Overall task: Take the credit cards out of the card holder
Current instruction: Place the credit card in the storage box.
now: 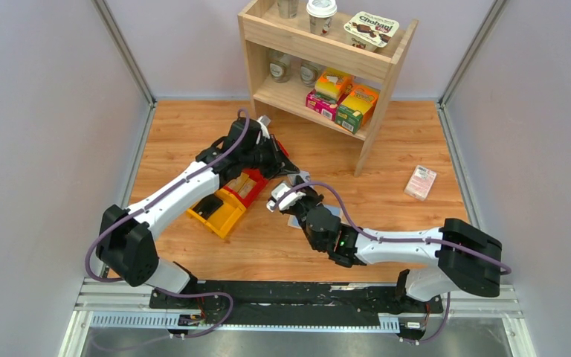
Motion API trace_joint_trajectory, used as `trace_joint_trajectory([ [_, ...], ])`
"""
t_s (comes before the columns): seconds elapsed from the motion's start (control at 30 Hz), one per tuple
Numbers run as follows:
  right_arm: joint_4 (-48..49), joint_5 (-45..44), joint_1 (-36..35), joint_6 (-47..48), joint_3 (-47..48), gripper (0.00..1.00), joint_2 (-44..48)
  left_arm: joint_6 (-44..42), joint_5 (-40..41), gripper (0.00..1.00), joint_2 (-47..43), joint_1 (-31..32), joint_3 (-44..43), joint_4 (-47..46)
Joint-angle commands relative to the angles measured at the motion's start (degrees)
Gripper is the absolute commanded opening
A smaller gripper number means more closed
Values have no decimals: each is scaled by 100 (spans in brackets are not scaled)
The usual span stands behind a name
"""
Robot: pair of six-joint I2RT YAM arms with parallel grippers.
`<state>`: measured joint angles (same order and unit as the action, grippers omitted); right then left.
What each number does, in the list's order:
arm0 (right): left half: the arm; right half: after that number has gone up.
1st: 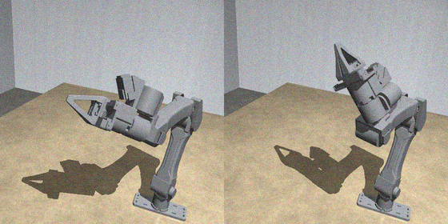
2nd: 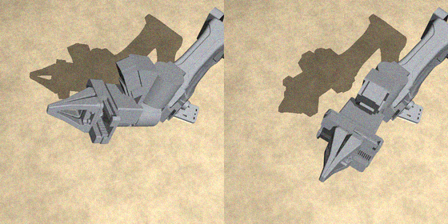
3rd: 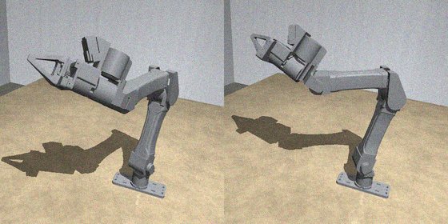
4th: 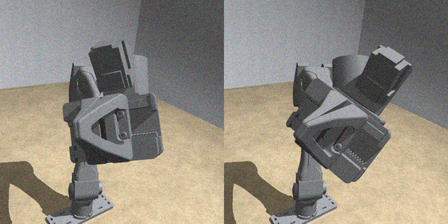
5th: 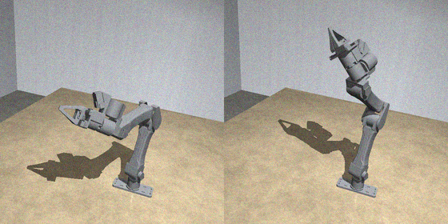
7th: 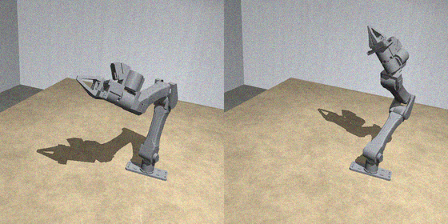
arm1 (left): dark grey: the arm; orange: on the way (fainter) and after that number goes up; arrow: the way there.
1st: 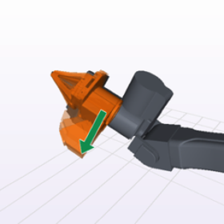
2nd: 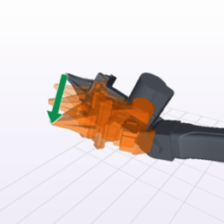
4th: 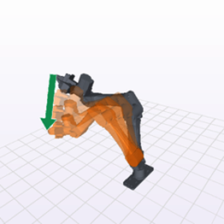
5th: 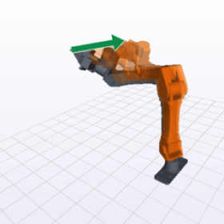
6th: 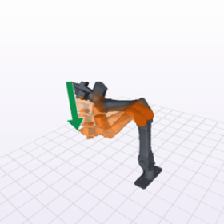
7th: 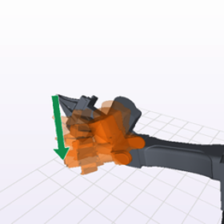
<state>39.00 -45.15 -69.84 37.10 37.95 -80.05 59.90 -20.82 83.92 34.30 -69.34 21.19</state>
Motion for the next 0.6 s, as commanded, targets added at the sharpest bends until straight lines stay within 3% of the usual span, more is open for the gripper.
trace_joint_trajectory([
  [0.0, -128, 295, -3, -808, 265, 24, 226, -312, -72, 0, -122, -117, 166, -844],
  [0.13, -1006, 603, 207, -1827, 318, 56, 665, -496, -28, 0, -192, -354, 368, -1090],
  [0.3, -2035, 858, 568, -2979, 186, 83, 1359, -847, 218, 0, -332, -836, 649, -1213],
  [0.47, -3230, 797, 1112, -4130, 151, 100, 2080, -1024, 596, 0, -201, -1355, 738, -1249],
  [0.57, -3802, 841, 1595, -4763, 186, 100, 2475, -1015, 1043, 0, 10, -1540, 598, -1223],
])
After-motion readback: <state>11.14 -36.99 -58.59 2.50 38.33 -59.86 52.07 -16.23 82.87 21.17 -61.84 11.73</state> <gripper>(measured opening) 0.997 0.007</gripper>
